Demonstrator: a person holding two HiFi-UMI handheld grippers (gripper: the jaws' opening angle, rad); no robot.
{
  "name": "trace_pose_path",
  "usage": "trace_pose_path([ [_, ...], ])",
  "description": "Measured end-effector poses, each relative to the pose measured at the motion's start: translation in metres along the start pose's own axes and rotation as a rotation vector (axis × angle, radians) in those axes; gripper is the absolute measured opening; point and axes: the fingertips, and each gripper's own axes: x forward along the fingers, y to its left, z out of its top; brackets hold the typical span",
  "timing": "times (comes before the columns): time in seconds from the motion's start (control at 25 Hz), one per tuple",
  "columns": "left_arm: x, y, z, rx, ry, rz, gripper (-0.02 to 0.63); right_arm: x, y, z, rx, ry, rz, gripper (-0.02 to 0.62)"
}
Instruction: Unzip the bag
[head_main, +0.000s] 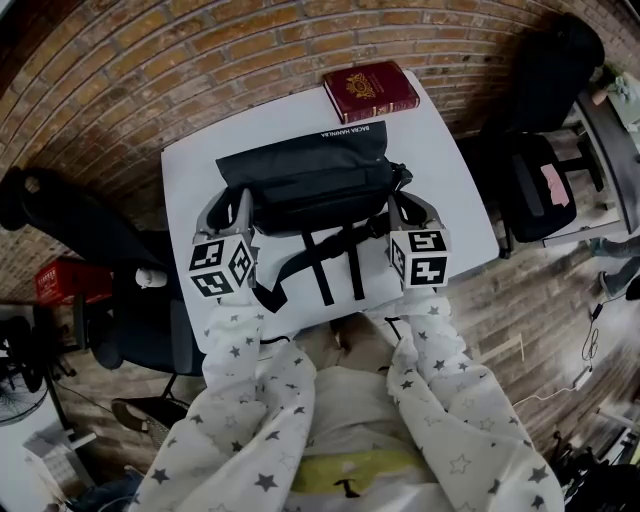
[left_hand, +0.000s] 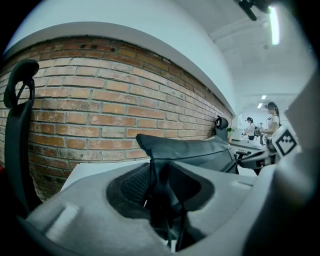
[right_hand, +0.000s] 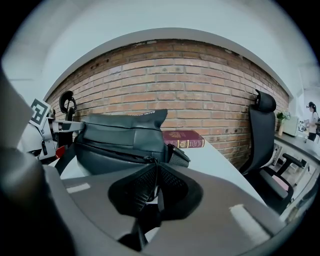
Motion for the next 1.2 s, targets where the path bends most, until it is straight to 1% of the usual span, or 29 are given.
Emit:
trace_pose_path([
  [0.2,0.002,-0.001,-0.001,-0.001,-0.002,0.002,0.115,0.002,-0.001,-0.002,0.006,-0.003,0.008,0.032],
  [0.32,0.002,-0.001,-0.001,-0.037,-0.006,0.005,0.12,0.005,0.001,-0.002,0.056,-0.017,0.074,0.035],
  [0.4,0.0,-0.001,-0.001,-0.06,-0.01,0.008,0.126,0.002,0.002,0.004,0.089,-0.059,0.125,0.045],
  [0.44,-0.002,-0.001,0.0,-0.062,-0.013,0.01,0.132,0.0,0.003,0.008,0.095,-0.082,0.146,0.09],
  [0.48,-0.004,-0.001,0.002,-0.061,-0.02,0.011,0.151,-0.002,0.003,0.012,0.095,-0.099,0.163,0.165],
  [0.52,-0.007,-0.001,0.005,-0.061,-0.03,0.012,0.161,-0.003,0.004,0.015,0.088,-0.109,0.173,0.178],
  [0.64,-0.017,-0.005,0.014,-0.044,-0.058,0.018,0.158,-0.009,0.003,0.022,0.048,-0.136,0.181,0.158],
  [0.68,-0.02,-0.007,0.017,-0.032,-0.066,0.022,0.137,-0.012,0.002,0.024,0.04,-0.148,0.182,0.146],
  [0.72,-0.024,-0.008,0.02,-0.021,-0.073,0.025,0.086,-0.015,0.002,0.027,0.031,-0.16,0.185,0.127],
  [0.76,-0.028,-0.011,0.023,-0.014,-0.08,0.026,0.05,-0.018,0.002,0.03,0.021,-0.171,0.19,0.091],
  [0.88,-0.039,-0.02,0.026,-0.011,-0.092,0.015,0.0,-0.027,0.002,0.04,0.003,-0.206,0.204,0.015],
  [1.04,-0.051,-0.031,0.024,-0.025,-0.097,0.001,-0.002,-0.04,0.006,0.058,0.008,-0.272,0.252,0.009],
  [1.2,-0.061,-0.041,0.019,-0.032,-0.086,-0.024,-0.002,-0.05,0.011,0.067,0.014,-0.296,0.274,0.009],
])
